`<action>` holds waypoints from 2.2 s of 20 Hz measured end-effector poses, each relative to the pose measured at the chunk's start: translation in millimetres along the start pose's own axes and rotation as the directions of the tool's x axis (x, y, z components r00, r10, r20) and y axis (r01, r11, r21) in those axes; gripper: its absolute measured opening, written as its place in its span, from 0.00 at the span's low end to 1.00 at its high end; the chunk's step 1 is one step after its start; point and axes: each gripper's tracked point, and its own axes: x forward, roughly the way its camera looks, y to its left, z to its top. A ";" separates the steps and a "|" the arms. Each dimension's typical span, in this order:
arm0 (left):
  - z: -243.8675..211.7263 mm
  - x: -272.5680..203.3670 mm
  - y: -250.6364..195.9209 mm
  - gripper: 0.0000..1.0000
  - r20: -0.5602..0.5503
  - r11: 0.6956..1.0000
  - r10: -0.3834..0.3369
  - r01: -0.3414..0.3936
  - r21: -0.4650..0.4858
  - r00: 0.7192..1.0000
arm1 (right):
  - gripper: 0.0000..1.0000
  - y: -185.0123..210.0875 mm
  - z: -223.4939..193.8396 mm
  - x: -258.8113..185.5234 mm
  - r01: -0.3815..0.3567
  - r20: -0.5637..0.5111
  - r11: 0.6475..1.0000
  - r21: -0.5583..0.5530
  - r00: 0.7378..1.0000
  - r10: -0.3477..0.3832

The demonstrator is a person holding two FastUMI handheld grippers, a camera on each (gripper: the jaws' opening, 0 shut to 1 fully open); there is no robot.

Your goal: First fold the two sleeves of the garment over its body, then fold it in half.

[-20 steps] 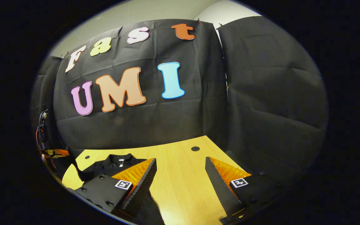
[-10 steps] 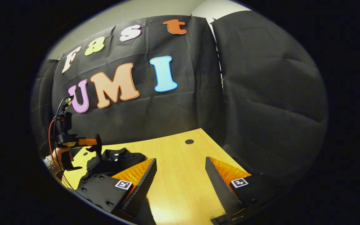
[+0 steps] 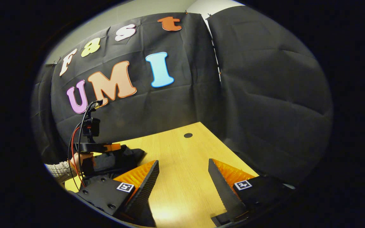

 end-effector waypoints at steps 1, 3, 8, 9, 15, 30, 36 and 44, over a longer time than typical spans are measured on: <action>1.4 -4.3 -9.2 0.04 0.010 1.000 -0.025 0.026 -0.005 1.000 | 0.98 3.0 -2.2 -1.4 -0.008 -0.006 1.000 0.000 1.000 0.008; 6.2 -14.4 -16.6 0.45 0.040 0.999 -0.028 0.027 0.017 0.999 | 0.95 8.9 -8.5 -6.5 -0.025 -0.005 1.000 -0.005 1.000 0.025; 36.9 -48.6 -10.9 0.92 0.177 0.999 -0.010 0.001 0.050 0.984 | 0.98 37.5 -24.5 -6.6 -0.101 -0.030 0.995 -0.012 0.995 0.100; 42.6 -60.2 -5.7 0.92 0.203 0.999 0.000 -0.008 0.040 0.979 | 0.98 43.3 -27.5 -6.6 -0.116 -0.037 0.993 -0.021 0.993 0.116; 30.9 -147.7 60.0 0.92 0.284 0.991 0.132 -0.117 -0.070 0.950 | 0.98 83.1 -58.9 -19.8 -0.206 -0.090 0.976 -0.067 0.976 0.200; -228.8 -319.1 207.4 0.93 -0.027 0.909 0.410 -0.411 -0.062 0.912 | 0.94 153.9 -255.1 -69.6 -0.230 -0.356 0.964 -0.133 0.919 0.170; -290.8 -338.4 215.4 0.95 -0.127 0.907 0.410 -0.419 -0.051 0.903 | 0.99 154.4 -294.6 -63.5 -0.215 -0.406 0.949 -0.232 0.908 0.106; -334.5 -347.6 221.9 0.95 -0.220 0.901 0.402 -0.427 -0.075 0.889 | 0.94 147.4 -319.8 -62.6 -0.153 -0.416 0.975 -0.160 0.906 0.074</action>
